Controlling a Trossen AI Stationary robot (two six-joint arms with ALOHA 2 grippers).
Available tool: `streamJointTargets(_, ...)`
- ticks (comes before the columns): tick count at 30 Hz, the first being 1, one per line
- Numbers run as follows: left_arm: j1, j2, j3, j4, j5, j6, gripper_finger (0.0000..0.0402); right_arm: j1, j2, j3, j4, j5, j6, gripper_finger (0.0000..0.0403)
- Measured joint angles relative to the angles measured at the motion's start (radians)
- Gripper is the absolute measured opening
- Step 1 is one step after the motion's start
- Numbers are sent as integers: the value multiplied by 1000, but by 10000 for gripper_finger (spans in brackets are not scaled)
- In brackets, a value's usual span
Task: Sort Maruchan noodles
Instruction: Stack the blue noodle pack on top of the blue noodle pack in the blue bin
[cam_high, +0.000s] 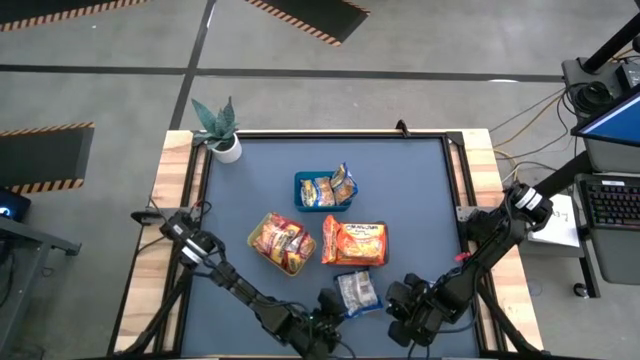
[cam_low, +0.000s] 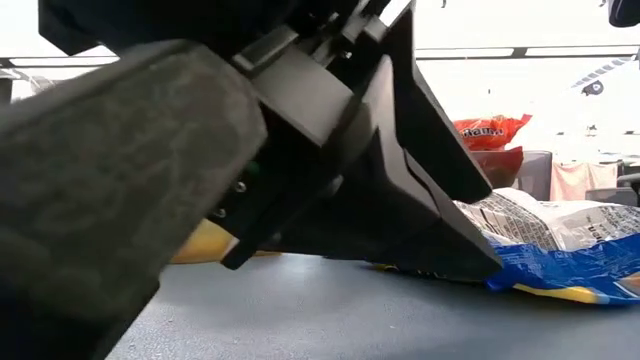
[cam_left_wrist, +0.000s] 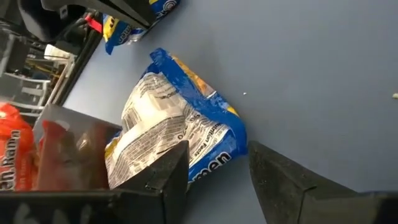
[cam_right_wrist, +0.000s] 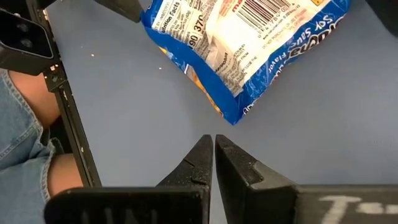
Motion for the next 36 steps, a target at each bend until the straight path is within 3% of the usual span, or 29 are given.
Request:
streamJointTargets(16, 65, 1, -3, 51, 70, 56, 114, 0, 0, 0, 0, 27, -14, 9)
streamJointTargets(25, 78, 2, 5, 45, 61, 37, 7, 33, 0, 1, 64, 90, -160, 9)
streamJointTargets(33, 94, -15, 4, 67, -105, -59, 1, 102, 0, 2, 158, 278, -356, 9)
streamJointTargets(36, 103, -21, 5, 75, -115, -101, 0, 99, 10, 2, 155, 284, -369, 12)
